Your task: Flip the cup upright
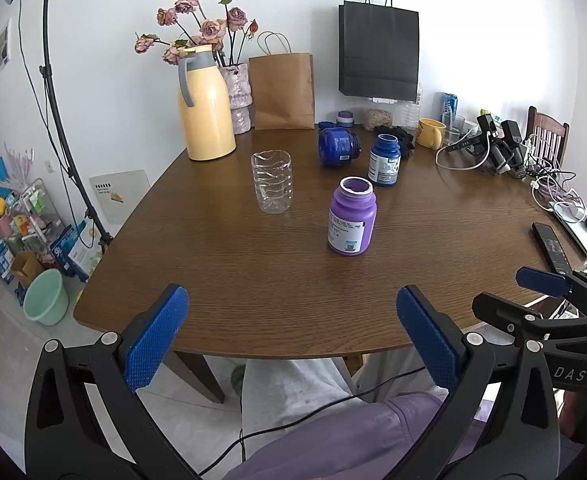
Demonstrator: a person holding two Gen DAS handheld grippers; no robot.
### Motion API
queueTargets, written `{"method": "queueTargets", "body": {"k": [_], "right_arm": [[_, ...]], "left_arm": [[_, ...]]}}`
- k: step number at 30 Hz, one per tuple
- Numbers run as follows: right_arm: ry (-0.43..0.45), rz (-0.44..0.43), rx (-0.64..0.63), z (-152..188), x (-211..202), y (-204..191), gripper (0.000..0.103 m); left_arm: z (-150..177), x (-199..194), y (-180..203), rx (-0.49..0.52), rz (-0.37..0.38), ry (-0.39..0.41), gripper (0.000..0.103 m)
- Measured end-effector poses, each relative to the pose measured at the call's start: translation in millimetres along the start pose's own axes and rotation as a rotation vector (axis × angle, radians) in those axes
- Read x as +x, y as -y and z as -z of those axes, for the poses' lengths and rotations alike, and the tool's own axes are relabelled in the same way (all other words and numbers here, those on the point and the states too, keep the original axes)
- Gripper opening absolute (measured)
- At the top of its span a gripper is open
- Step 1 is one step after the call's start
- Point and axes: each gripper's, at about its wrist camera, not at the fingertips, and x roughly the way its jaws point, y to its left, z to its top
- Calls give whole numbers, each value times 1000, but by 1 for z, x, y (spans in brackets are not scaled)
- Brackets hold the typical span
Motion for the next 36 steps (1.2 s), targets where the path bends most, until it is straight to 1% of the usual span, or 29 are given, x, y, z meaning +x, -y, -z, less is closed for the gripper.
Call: {"method": "queueTargets", "body": {"k": [12,36], "right_arm": [[6,31,-3,-3,-2,5,83],[4,27,1,-3,-4,8,83]], "left_arm": [[1,2,-3,1,-11,-6,103],[6,5,-3,-1,-4,-24,103]]}}
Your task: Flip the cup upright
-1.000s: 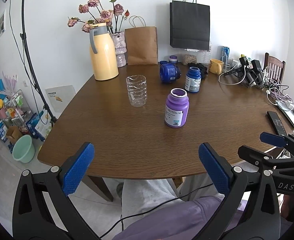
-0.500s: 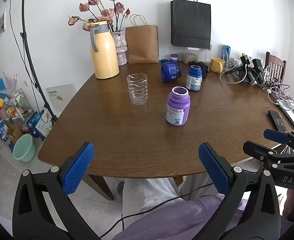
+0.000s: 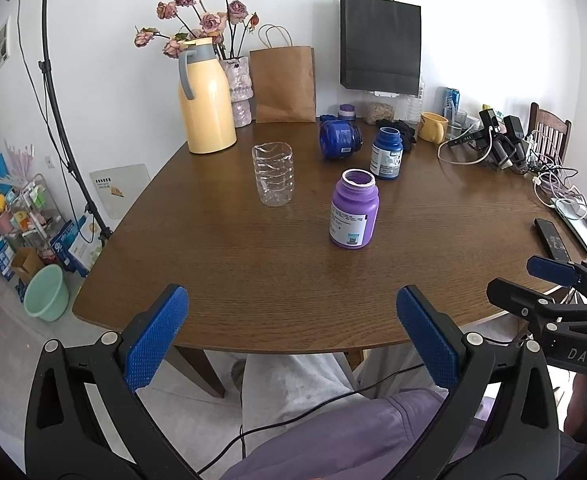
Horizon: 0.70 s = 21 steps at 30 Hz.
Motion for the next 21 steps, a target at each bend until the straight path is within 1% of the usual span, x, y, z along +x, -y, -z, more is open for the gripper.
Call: {"method": "queueTargets", "body": {"k": [6,18,21], "right_arm": [[12,-2,3,0,-1,0,83],[6,-5,4,1,1,-1,83],[6,-4,4,1,1,-1,83]], "left_arm": [[0,1,1,-1,3,-5,103],[0,3,0,-7,4,-15,103],[1,1,-1,-11,20,-5,103]]}}
